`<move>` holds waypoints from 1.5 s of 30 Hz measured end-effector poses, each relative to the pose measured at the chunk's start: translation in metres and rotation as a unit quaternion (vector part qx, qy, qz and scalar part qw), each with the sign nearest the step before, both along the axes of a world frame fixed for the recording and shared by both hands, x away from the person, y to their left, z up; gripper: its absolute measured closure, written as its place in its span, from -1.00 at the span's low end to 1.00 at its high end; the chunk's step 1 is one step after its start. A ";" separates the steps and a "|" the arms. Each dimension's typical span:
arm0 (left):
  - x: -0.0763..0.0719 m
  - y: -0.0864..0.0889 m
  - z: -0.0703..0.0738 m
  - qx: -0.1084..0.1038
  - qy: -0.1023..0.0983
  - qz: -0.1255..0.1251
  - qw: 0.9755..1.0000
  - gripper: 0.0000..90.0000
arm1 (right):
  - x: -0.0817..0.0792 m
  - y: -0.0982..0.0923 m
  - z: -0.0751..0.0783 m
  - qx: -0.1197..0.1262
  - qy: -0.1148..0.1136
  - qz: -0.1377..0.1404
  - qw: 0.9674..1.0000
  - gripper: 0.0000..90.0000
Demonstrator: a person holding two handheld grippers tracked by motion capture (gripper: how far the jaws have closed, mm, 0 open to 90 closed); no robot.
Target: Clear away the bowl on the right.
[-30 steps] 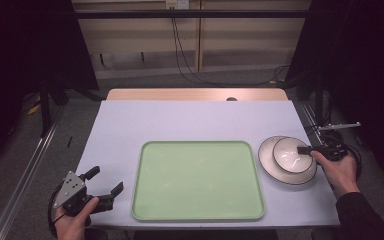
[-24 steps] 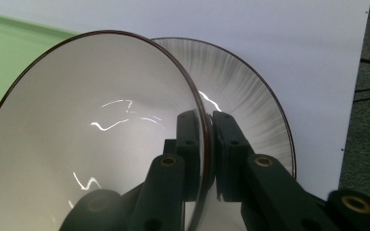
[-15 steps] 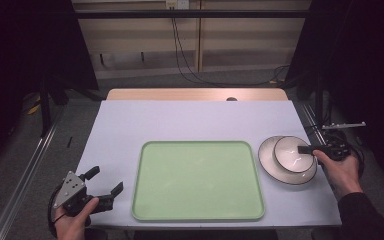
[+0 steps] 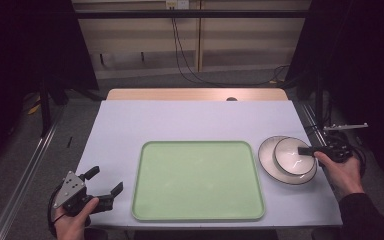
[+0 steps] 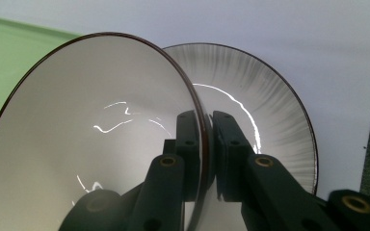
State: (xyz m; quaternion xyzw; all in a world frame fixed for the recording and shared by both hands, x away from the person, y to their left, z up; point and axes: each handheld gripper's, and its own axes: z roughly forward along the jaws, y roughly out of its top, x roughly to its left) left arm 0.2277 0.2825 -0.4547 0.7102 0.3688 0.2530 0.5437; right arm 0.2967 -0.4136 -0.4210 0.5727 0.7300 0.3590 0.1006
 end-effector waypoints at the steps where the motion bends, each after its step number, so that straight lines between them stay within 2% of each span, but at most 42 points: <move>1: 0.000 0.000 0.000 -0.001 -0.001 -0.002 1.000 -0.94 | 0.000 0.001 0.001 0.003 0.002 0.001 1.000 0.84; 9: 0.001 0.002 0.000 0.000 -0.002 0.002 1.000 -0.94 | 0.002 0.014 0.003 -0.002 0.002 0.034 0.999 0.84; 20: 0.001 0.002 0.000 0.001 -0.001 0.000 1.000 -0.94 | 0.004 0.030 0.010 0.003 -0.002 0.053 0.999 0.84; 25: 0.001 0.001 0.000 0.000 -0.001 -0.002 1.000 -0.94 | 0.008 0.042 0.011 0.000 0.000 0.074 0.997 0.83; 33: 0.001 0.001 0.000 0.002 0.000 -0.001 1.000 -0.94 | 0.016 0.058 0.018 0.006 -0.003 0.088 0.996 0.84; 34: 0.001 0.001 0.000 0.002 0.000 0.000 1.000 -0.94 | 0.017 0.061 0.018 0.001 -0.006 0.089 0.996 0.84; 41: 0.001 0.001 0.000 0.001 0.000 0.000 1.000 -0.94 | 0.023 0.066 0.021 0.005 -0.005 0.102 0.995 0.83; 45: 0.001 0.000 0.000 0.004 0.000 0.000 1.000 -0.94 | 0.027 0.069 0.024 0.008 -0.006 0.098 0.995 0.83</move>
